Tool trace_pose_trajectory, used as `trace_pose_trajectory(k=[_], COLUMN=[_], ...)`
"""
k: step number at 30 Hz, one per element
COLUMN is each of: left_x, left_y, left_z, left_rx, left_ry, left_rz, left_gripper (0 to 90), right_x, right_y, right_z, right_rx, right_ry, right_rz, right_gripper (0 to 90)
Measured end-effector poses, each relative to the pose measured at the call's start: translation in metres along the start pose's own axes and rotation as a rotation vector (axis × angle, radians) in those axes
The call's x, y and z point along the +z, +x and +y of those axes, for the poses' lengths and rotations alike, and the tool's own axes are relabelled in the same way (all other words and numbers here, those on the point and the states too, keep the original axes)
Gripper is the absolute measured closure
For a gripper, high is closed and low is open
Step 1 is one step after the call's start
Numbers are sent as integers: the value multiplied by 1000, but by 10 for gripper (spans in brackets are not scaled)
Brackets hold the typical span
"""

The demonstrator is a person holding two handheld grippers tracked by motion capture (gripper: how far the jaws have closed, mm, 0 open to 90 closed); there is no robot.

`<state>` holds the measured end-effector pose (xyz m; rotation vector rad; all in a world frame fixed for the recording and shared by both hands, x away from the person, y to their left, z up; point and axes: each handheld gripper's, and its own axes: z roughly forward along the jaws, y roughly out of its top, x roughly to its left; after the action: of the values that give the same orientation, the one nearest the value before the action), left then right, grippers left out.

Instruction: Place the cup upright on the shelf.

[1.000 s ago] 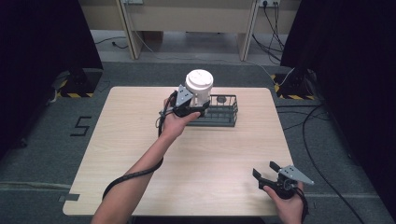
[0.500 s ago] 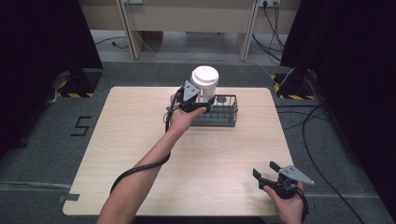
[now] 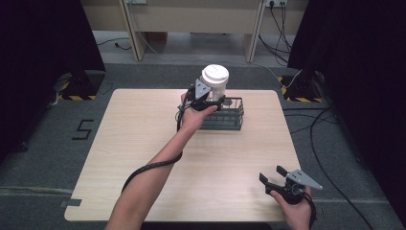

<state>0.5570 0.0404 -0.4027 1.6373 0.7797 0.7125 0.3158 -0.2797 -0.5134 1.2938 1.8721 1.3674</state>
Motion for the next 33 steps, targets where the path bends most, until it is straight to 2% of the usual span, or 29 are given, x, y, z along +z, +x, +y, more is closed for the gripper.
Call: trace_pose_trajectory(k=[11,24,33], left_x=[16,27,32], left_y=[3,6,4], left_z=[-2,-9,-12], left_rx=[-18,-50,-56], left_ry=[26,49,58], left_rz=[25,41,46], left_gripper=[178,178,178], right_x=[-1,0,0], right_y=[0,0,0], right_z=[0,0,0], right_rx=[7,3,-7], right_ry=[-3,0,0], right_rz=[2,7,9], right_gripper=[183,184,184])
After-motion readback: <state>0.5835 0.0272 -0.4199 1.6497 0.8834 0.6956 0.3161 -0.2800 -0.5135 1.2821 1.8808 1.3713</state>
